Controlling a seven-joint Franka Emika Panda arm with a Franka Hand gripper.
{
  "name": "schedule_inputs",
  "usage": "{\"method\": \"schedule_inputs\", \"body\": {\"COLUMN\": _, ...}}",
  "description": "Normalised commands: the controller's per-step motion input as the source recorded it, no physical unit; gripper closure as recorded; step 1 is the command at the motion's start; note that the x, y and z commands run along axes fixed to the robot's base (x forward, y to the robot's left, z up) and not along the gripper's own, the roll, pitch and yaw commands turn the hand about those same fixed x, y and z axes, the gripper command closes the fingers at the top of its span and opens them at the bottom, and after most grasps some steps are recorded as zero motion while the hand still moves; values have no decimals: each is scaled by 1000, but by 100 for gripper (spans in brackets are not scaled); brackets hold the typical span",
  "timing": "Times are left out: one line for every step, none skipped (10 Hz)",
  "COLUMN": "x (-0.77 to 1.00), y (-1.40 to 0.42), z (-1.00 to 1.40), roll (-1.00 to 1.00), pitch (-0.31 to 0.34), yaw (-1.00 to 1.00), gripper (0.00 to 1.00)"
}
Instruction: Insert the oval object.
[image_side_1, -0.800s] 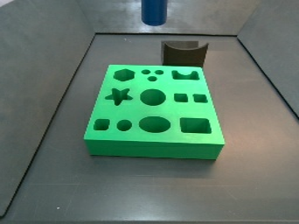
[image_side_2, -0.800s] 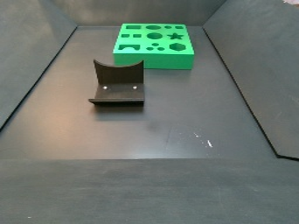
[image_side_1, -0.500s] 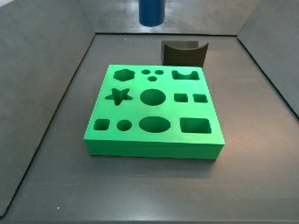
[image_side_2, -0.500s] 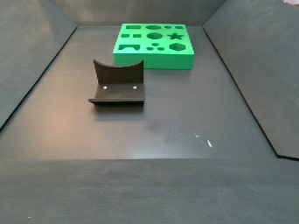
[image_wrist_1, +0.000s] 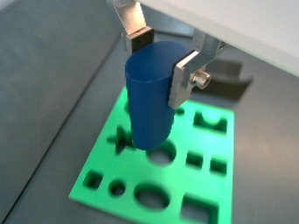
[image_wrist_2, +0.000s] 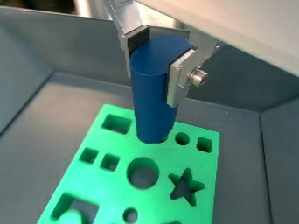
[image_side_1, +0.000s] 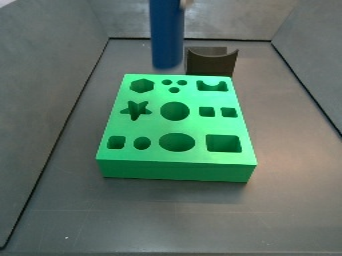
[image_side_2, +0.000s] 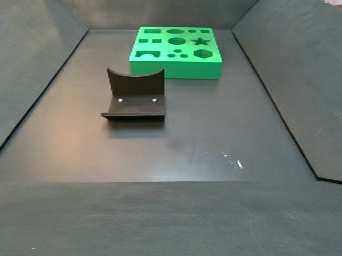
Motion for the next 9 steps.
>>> {"method": "schedule_inputs", "body": {"x": -151, "y": -657, "z": -880, "roll": 69, "pitch": -150, "yaw": -617, "gripper": 100}}
{"method": "schedule_inputs", "body": {"x": -180, "y": -594, "z": -940, "roll": 91, "pitch": -194, "yaw": -703, "gripper": 100}}
{"method": "schedule_inputs", "body": {"x": -54, "y": -394, "z": -863, "roll": 94, "pitch": -26, "yaw": -846, "gripper": 100}}
{"method": "schedule_inputs", "body": {"x": 140, "y": -303, "z": -340, "roll": 119, "pitch": 60, "yaw": -674, "gripper": 100}}
{"method": "schedule_inputs", "body": {"x": 314, "y": -317, "z": -274, "roll": 166, "pitch": 76, "yaw": -523, "gripper": 100}}
{"method": "schedule_inputs", "body": {"x": 503, "y": -234, "z": -389, "roll": 267, "pitch": 60, "yaw": -409, "gripper": 100}}
{"method": "schedule_inputs", "body": {"x": 606, "y": -146, "z": -343, "roll": 350, "pitch": 107, "yaw": -291, "gripper": 100}}
{"method": "schedule_inputs", "body": {"x": 717, "y": -137, "z": -223, "roll": 343, "pitch": 116, "yaw": -194, "gripper": 100}}
{"method": "schedule_inputs", "body": {"x": 726, "y": -100, "z": -149, "roll": 359, "pitch": 120, "yaw": -180, "gripper": 100}}
